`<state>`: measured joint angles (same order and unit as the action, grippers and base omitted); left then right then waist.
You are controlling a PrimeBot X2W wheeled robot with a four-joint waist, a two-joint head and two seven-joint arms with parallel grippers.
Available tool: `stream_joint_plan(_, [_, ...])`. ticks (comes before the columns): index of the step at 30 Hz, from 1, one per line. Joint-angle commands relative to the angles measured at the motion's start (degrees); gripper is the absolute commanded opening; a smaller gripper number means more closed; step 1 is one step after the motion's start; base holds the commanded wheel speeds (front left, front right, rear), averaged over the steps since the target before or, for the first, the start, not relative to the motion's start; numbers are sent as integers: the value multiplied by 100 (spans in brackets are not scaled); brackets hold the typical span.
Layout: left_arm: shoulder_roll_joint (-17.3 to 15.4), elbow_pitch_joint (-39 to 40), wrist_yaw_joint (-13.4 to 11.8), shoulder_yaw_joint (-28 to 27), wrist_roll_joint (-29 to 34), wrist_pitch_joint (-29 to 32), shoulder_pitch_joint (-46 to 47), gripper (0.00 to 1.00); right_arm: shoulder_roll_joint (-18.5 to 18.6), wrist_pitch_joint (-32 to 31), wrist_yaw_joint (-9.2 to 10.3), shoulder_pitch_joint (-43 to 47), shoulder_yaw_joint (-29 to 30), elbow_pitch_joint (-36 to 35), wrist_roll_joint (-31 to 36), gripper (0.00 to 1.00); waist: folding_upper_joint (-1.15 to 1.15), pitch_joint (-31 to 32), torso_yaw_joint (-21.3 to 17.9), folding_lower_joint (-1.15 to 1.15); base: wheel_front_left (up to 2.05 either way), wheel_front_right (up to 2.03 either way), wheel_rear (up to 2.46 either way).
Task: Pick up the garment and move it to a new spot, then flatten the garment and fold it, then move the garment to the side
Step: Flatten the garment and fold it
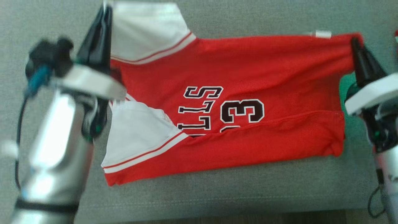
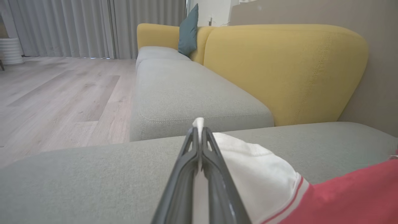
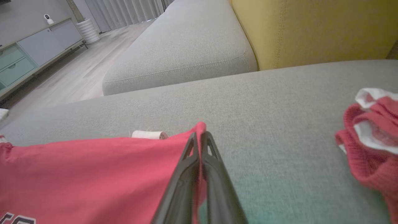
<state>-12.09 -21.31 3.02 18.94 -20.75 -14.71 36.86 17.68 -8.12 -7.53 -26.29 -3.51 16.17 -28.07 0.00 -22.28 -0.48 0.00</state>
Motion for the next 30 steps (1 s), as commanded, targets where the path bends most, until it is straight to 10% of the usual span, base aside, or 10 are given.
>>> stream_joint_plan(1, [-256,509,-108,-281,-1,-29,-259,0,72,75,4,143,-77,-172,-109,0,0,85,15,0,0,0,0])
stream_joint_plan(26, [-375,2420,-863,-285,-900,1309,-3644,0,-147,644,4,1440,-295,-53,-397,0,0,547,39,0,0,0,0])
stream_joint_plan(27, [-382,2383,-848,-263,-923,1356,-3663,0,-146,651,4,1485,-296,-39,-371,22,0,557,45,0,0,0,0])
stream_joint_plan(29, [-417,2293,-831,-235,-928,1423,-3666,33,-173,686,4,1562,-278,-28,-366,47,0,563,54,0,0,0,0])
stream_joint_plan(30, [-427,2242,-838,-231,-924,1439,-3657,100,-178,685,4,1608,-258,-5,-333,72,0,569,62,0,0,0,0])
